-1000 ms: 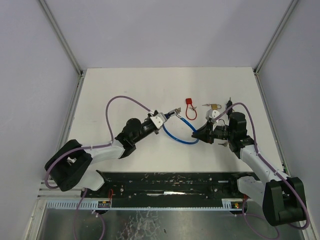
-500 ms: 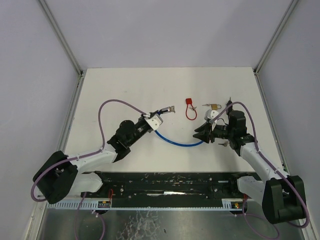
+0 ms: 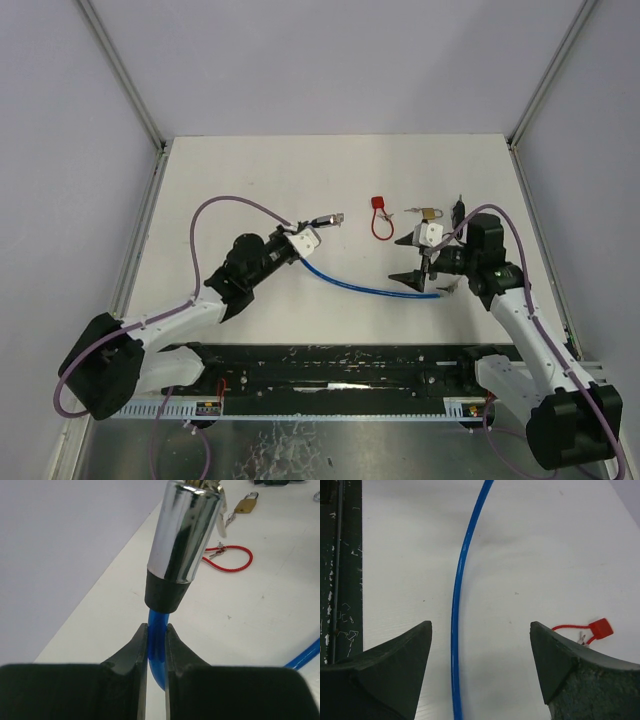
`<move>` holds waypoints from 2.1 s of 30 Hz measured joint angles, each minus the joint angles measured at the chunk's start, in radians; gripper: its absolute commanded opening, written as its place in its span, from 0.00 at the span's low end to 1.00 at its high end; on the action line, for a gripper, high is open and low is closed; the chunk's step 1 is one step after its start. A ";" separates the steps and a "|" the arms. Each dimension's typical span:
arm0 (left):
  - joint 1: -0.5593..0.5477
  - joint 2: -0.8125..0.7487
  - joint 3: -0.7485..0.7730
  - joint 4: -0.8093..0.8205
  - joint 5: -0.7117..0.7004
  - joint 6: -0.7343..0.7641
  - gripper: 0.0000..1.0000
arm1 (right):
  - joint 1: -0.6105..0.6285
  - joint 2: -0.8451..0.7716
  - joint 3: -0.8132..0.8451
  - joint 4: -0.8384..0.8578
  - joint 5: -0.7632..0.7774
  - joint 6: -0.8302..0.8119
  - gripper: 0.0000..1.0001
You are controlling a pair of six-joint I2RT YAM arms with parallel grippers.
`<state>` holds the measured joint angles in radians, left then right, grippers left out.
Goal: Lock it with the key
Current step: Lock the lock.
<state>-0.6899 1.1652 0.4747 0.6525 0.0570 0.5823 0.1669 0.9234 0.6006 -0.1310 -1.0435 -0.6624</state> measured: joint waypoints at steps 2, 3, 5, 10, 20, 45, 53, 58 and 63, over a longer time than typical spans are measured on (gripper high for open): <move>0.023 -0.011 0.040 -0.092 0.033 0.003 0.01 | 0.000 -0.008 0.043 -0.068 -0.021 -0.074 0.94; 0.032 -0.013 0.067 -0.137 0.047 0.006 0.01 | 0.000 -0.011 0.072 -0.107 -0.032 -0.121 0.99; 0.042 -0.013 0.131 -0.225 0.076 0.014 0.01 | 0.000 -0.013 0.136 -0.199 -0.056 -0.225 0.99; 0.044 -0.028 0.204 -0.297 0.111 0.017 0.01 | 0.001 0.020 0.385 -0.494 -0.104 -0.568 0.99; -0.005 -0.124 0.149 -0.393 0.214 0.018 0.01 | 0.026 -0.077 0.307 -0.491 -0.240 -0.729 0.99; -0.005 0.032 0.290 -0.622 0.393 0.051 0.00 | 0.292 0.113 0.418 -0.404 0.060 -0.727 0.45; -0.005 0.032 0.290 -0.622 0.406 0.051 0.00 | 0.302 0.131 0.415 -0.351 0.095 -0.671 0.36; -0.004 0.032 0.290 -0.622 0.409 0.051 0.00 | 0.304 0.138 0.414 -0.327 0.108 -0.645 0.31; -0.004 0.031 0.290 -0.622 0.411 0.051 0.00 | 0.306 0.139 0.402 -0.325 0.110 -0.636 0.28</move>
<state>-0.6937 1.1965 0.7650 0.0303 0.4683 0.6338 0.4725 1.0626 1.0031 -0.4557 -0.9333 -1.2987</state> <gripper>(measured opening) 0.088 0.303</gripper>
